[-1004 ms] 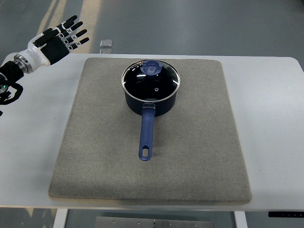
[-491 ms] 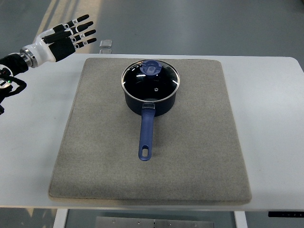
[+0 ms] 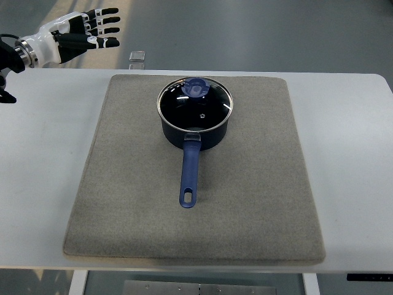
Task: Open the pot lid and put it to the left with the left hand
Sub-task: 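Raise the left hand and move it toward the pot lid, then reach the left hand over the pot and lower fingers toward the blue knob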
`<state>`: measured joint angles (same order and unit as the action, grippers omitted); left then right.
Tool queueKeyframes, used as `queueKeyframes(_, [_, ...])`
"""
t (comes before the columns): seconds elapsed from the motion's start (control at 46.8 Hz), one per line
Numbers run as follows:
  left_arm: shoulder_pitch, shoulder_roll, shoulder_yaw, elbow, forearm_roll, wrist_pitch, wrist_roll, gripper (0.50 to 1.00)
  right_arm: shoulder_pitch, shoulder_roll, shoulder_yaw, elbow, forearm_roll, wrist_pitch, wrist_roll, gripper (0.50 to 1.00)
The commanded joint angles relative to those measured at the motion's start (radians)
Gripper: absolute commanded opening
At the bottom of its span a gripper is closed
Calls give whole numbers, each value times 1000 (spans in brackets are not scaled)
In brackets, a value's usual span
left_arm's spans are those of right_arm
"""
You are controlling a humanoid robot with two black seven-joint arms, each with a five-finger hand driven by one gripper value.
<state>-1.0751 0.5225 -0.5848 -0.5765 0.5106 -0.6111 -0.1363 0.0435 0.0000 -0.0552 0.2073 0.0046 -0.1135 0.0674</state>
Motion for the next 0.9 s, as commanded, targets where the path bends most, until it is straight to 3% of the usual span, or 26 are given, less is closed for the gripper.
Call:
queueKeyframes(0.0, [-2, 4, -3, -31, 90, 0, -43, 984, 1, 0, 0, 0, 0, 0, 0, 915])
queueKeyframes(0.214, [-6, 27, -52, -128, 354, 0, -164, 981, 1, 0, 0, 0, 0, 0, 0, 915])
queueKeyframes(0.47, [-11, 27, -58, -263, 644, 0, -170, 981, 1, 0, 0, 0, 0, 0, 0, 915])
queueKeyframes(0.876, [-132, -1, 6, -304, 914, 0, -170, 981, 1, 0, 0, 0, 0, 0, 0, 917])
